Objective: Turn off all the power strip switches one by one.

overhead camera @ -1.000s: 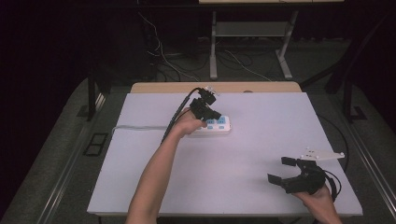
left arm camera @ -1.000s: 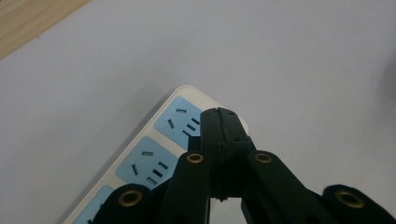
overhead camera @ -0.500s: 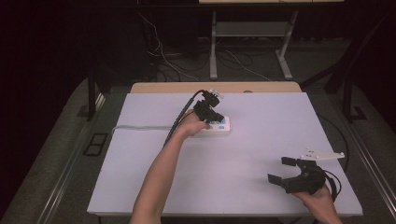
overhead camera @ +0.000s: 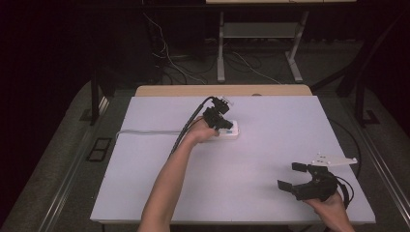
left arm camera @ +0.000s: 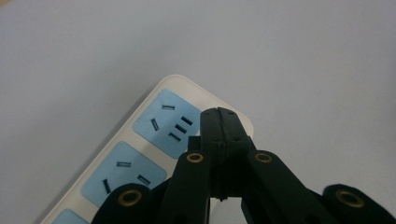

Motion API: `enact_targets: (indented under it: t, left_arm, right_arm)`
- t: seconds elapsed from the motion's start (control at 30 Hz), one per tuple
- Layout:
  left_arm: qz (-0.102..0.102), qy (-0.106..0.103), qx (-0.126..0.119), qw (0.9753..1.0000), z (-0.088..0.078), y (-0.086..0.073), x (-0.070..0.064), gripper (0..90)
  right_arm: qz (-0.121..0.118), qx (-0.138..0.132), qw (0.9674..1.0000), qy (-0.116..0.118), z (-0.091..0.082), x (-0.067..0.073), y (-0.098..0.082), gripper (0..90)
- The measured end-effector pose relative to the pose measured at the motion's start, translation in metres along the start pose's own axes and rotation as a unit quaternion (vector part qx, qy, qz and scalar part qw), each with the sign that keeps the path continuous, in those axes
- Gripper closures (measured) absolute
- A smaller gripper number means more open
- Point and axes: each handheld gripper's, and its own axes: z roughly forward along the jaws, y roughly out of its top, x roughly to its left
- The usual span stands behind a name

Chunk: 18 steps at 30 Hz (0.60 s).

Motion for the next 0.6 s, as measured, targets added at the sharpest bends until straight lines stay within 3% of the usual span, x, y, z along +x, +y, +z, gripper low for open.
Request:
enact_targets:
  t: [0.23, 0.6]
  left_arm:
    - [0.002, -0.002, 0.011, 0.9999, 0.0074, -0.0033, 0.0006, 89.7]
    - [-0.006, -0.014, 0.005, 0.9999, 0.0079, -0.0060, 0.0037, 89.8]
  right_arm:
    - [-0.001, 0.001, 1.0000, 0.000, -0.0001, -0.0006, 0.0000, 0.6]
    - [-0.002, 0.002, 1.0000, -0.001, 0.0000, -0.0001, -0.0001, 0.6]
